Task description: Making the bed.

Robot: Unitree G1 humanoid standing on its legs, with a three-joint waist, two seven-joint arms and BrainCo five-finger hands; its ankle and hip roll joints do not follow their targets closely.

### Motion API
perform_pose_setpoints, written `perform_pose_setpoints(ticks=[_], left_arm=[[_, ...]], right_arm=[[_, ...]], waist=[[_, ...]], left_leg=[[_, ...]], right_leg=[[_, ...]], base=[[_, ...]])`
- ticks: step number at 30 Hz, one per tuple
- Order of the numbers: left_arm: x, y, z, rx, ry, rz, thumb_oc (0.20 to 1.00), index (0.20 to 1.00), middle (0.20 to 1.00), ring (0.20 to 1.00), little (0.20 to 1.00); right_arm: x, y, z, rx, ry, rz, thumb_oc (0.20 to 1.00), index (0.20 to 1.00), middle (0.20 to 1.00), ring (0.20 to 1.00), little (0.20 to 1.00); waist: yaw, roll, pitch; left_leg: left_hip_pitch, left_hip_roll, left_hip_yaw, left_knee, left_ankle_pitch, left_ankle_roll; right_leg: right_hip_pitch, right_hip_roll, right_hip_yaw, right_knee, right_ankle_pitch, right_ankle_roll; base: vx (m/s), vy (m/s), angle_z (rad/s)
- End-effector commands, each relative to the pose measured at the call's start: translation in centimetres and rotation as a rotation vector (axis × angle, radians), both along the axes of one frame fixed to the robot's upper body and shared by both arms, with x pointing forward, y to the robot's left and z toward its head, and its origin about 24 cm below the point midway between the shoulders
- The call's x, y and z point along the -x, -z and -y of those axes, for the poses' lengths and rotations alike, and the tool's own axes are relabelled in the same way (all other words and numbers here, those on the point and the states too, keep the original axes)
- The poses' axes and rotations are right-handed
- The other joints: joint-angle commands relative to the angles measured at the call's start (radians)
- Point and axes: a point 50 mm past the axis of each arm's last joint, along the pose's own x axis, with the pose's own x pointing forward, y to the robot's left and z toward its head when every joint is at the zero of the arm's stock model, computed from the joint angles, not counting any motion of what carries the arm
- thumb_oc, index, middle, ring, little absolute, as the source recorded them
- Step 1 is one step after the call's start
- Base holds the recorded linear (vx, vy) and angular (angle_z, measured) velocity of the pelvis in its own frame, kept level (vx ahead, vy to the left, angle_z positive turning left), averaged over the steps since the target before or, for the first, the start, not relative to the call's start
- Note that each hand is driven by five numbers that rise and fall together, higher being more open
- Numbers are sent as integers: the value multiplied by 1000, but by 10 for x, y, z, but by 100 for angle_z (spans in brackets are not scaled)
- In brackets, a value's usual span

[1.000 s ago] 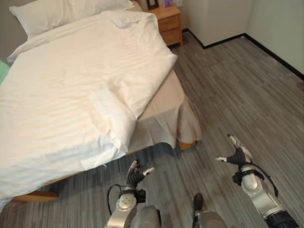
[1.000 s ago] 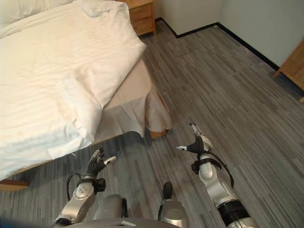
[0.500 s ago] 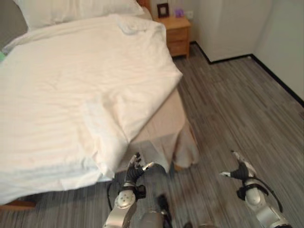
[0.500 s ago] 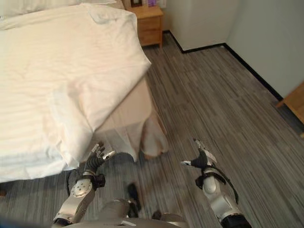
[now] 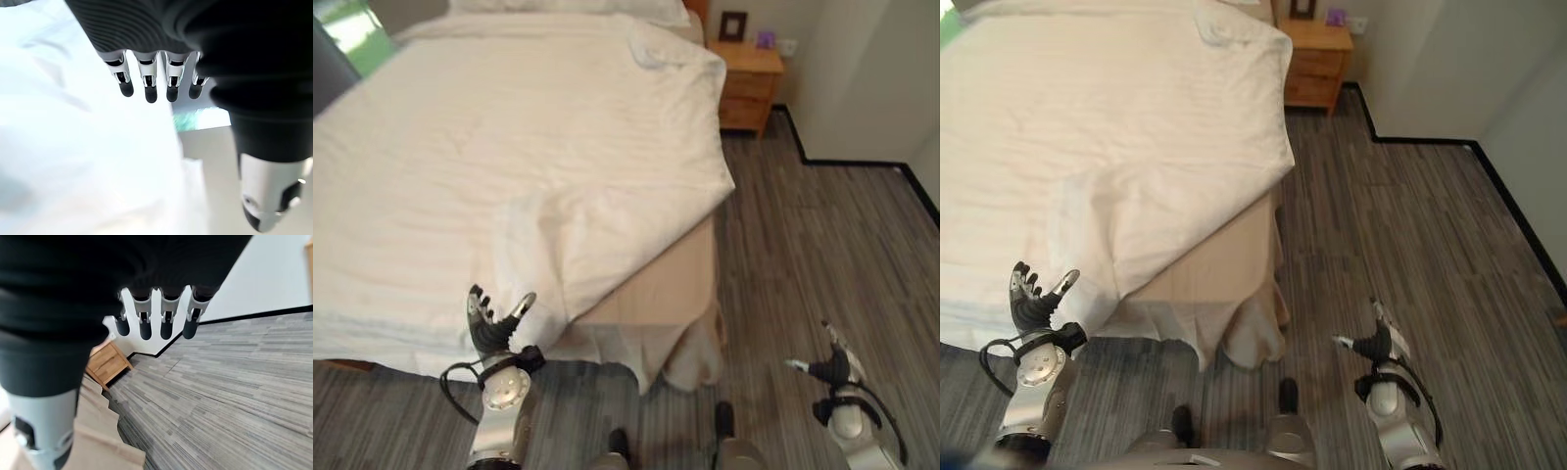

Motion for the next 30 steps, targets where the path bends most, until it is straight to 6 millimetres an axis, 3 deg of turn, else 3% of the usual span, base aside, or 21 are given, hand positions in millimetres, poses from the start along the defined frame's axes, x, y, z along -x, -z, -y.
perform_pose_setpoints(ticks=[1, 6, 8, 9, 12, 13, 16, 17, 20, 24, 26, 27, 28, 29, 30], left_arm=[[-11, -65, -30, -221, -151, 235, 1000, 1000, 1000, 1000, 1000], [-29, -90, -47, -367, -199, 206, 1000, 1000, 1000, 1000, 1000], [-44, -110, -61, -516, -210, 124, 1000, 1000, 1000, 1000, 1000], [-52, -123, -78, -595, -247, 47, 1000, 1000, 1000, 1000, 1000], [-61, -133, -80, -644, -250, 22, 1000, 1000, 1000, 1000, 1000], [-73, -149, -100, -773, -296, -132, 1000, 1000, 1000, 1000, 1000], [-80, -159, -106, -831, -312, -180, 1000, 1000, 1000, 1000, 1000], [-85, -168, -117, -943, -346, -315, 1000, 1000, 1000, 1000, 1000], [-90, -181, -123, -1053, -367, -420, 1000, 1000, 1000, 1000, 1000], [-92, -167, -135, -1057, -372, -648, 1000, 1000, 1000, 1000, 1000], [-85, -135, -144, -915, -326, -791, 1000, 1000, 1000, 1000, 1000], [-74, -103, -148, -760, -299, -860, 1000, 1000, 1000, 1000, 1000], [-73, -102, -148, -758, -299, -861, 1000, 1000, 1000, 1000, 1000], [-67, -86, -149, -670, -289, -876, 793, 793, 793, 793, 793], [-64, -71, -146, -562, -275, -847, 244, 244, 244, 244, 244]], right_arm=[[-3, -18, 4, 23, -45, 87, 1000, 1000, 1000, 1000, 1000], [1, -18, 8, 37, -85, 57, 1000, 1000, 1000, 1000, 1000], [6, -19, 12, 67, -127, 27, 1000, 1000, 1000, 1000, 1000], [9, -21, 15, 90, -154, 12, 1000, 1000, 1000, 1000, 1000], [10, -22, 17, 97, -157, 5, 1000, 1000, 1000, 1000, 1000], [9, -22, 18, 118, -195, -12, 1000, 1000, 1000, 1000, 1000], [7, -21, 17, 117, -200, -6, 1000, 1000, 1000, 1000, 1000], [3, -20, 16, 126, -227, -1, 1000, 1000, 1000, 1000, 1000], [-6, -19, 12, 121, -233, 27, 1000, 1000, 1000, 1000, 1000], [-30, -27, -6, 76, -253, 140, 1000, 1000, 1000, 1000, 1000], [-44, -32, -18, 46, -281, 177, 1000, 1000, 1000, 1000, 1000], [-47, -32, -22, 34, -296, 168, 1000, 1000, 1000, 1000, 1000], [-47, -32, -22, 35, -297, 167, 1000, 1000, 1000, 1000, 1000], [-46, -30, -21, 37, -300, 154, 1000, 1000, 1000, 1000, 1000], [-43, -28, -20, 37, -297, 137, 1000, 1000, 1000, 1000, 1000]], waist=[[-18, -21, -29], [-41, -6, -38], [-69, 9, -41], [-90, 18, -42], [-98, 19, -40], [-130, 25, -25], [-131, 20, -26], [-153, 21, -12], [-163, 14, 17], [-171, -1, 74], [-178, -8, 92], [-180, -15, 99], [-182, -13, 96], [-183, -14, 95], [-183, -15, 92]], left_leg=[[-9, -28, 37, 11, -40, -46], [-1, -15, 43, 11, -39, -56], [-1, -5, 56, 11, -34, -65], [-8, 1, 66, 11, -31, -72], [-18, 5, 71, 11, -28, -74], [-54, 16, 82, 11, -16, -82], [-82, 22, 88, 11, -11, -85], [-124, 32, 94, 11, 0, -91], [-194, 40, 94, 11, 19, -95], [-293, 69, 101, 11, 48, -105], [-361, 87, 107, 11, 70, -114], [-388, 91, 110, 11, 77, -117], [-391, 92, 110, 11, 78, -117], [-396, 91, 110, 11, 78, -118], [-396, 91, 111, 11, 77, -119]], right_leg=[[19, -115, -13, 17, -52, 67], [25, -103, -14, 17, -61, 63], [18, -93, -12, 17, -62, 64], [6, -87, -9, 17, -59, 67], [-8, -83, -7, 17, -56, 68], [-60, -72, 8, 17, -43, 73], [-93, -67, 12, 17, -38, 74], [-142, -57, 23, 17, -27, 76], [-221, -45, 40, 17, -11, 77], [-329, -30, 51, 17, 9, 79], [-395, -26, 45, 17, 16, 78], [-422, -30, 50, 17, 17, 76], [-425, -30, 50, 17, 17, 76], [-432, -31, 52, 17, 17, 75], [-434, -32, 52, 17, 15, 73]], base=[[158, -48, -9], [116, -26, -2], [124, -10, -3], [82, -3, -8], [-1, 6, -14], [-43, 0, -17], [-64, 1, -24], [-109, 4, -31], [-123, 17, -30], [-143, 3, -24], [-171, -33, -27], [-72, -24, -13], [-47, -15, -9], [-4, -4, -5], [10, 10, -10]])
